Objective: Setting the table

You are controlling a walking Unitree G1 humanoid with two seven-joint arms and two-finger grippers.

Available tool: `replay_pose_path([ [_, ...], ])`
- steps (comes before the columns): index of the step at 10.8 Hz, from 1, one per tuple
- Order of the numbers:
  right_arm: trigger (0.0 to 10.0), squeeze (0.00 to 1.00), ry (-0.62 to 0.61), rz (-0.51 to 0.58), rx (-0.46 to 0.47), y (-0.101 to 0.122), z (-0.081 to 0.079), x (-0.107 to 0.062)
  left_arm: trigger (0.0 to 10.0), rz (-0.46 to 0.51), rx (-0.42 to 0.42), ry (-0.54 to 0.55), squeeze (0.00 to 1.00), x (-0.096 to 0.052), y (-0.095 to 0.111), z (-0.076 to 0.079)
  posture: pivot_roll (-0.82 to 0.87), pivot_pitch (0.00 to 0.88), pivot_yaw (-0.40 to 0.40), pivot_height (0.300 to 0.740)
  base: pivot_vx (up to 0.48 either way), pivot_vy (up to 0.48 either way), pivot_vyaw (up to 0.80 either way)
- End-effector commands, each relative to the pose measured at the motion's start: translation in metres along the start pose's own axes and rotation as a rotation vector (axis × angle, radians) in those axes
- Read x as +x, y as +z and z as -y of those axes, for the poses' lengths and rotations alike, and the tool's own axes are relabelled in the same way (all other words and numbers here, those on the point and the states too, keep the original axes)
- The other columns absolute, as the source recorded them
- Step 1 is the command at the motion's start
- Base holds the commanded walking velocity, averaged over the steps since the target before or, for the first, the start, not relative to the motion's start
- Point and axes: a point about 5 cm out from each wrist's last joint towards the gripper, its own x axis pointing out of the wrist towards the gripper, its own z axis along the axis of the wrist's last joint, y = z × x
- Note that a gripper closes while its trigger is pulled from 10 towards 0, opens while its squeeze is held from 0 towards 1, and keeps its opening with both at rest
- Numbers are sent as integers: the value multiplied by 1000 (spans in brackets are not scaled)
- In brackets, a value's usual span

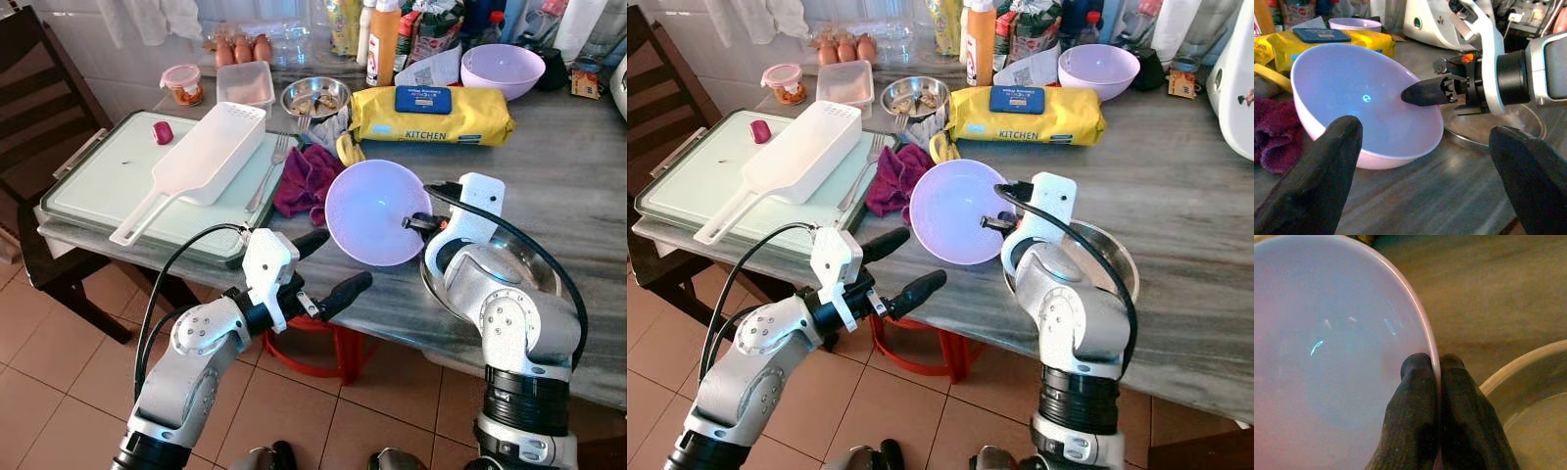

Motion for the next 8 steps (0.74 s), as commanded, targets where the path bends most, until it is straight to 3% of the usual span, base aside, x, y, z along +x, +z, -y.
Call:
replay_pose_path([
  [1, 10000, 220, 1, -26, 11, -2, 0, 0, 10000, -14, 4, -15, 0, -1, -1, 3, -208, 153, 73, 740, 0, 0, 0],
  [2, 10000, 910, 2, -32, 16, -3, 0, 0, 10000, -16, 3, -16, 0, -1, -1, 4, -205, 153, 72, 740, 0, 0, 0],
  [3, 10000, 1000, 7, -39, 20, -4, -1, 0, 10000, -19, 0, -15, 0, -1, -2, 4, -204, 153, 73, 740, 0, 0, 0],
  [8, 10000, 1000, 4, -30, 22, -3, 0, -1, 10000, -28, 0, -20, 0, -1, -2, 5, -205, 155, 78, 740, 0, 0, 0],
])
